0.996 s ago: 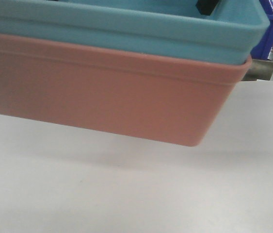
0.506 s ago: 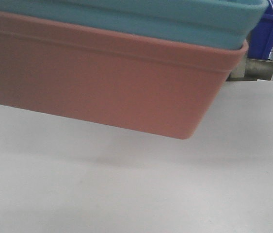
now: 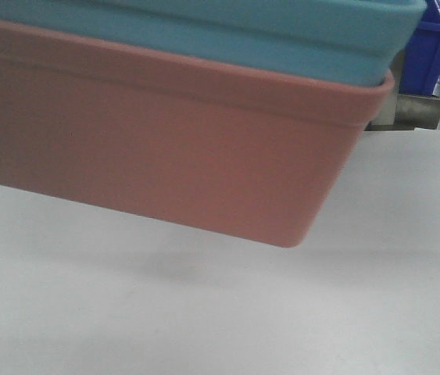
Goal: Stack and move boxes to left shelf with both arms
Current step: 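Lift the stacked boxes off the table with both grippers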
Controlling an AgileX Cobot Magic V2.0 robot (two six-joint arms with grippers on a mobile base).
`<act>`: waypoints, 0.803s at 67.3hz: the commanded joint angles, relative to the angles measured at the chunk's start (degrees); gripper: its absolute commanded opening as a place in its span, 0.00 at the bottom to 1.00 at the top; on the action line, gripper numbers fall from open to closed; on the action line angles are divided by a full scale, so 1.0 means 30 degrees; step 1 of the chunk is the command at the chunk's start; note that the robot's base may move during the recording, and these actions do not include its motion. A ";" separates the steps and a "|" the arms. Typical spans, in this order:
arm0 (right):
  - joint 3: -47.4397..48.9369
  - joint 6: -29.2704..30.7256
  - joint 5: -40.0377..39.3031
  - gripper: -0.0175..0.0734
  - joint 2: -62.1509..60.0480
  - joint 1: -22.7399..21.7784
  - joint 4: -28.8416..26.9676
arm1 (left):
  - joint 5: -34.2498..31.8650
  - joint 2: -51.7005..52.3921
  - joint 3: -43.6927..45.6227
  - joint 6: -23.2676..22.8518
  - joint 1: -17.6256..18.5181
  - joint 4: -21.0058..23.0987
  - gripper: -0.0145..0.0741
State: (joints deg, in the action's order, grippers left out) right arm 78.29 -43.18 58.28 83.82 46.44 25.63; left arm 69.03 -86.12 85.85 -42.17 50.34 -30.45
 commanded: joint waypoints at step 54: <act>0.1033 0.0559 -0.5408 0.22 -0.0428 0.0647 -0.0382 | -0.5397 0.0586 0.0958 0.0939 0.1109 0.2681 0.15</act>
State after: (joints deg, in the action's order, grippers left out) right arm 78.29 -43.30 58.52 83.90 46.44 25.63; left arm 68.92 -86.31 85.85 -42.17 50.34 -30.70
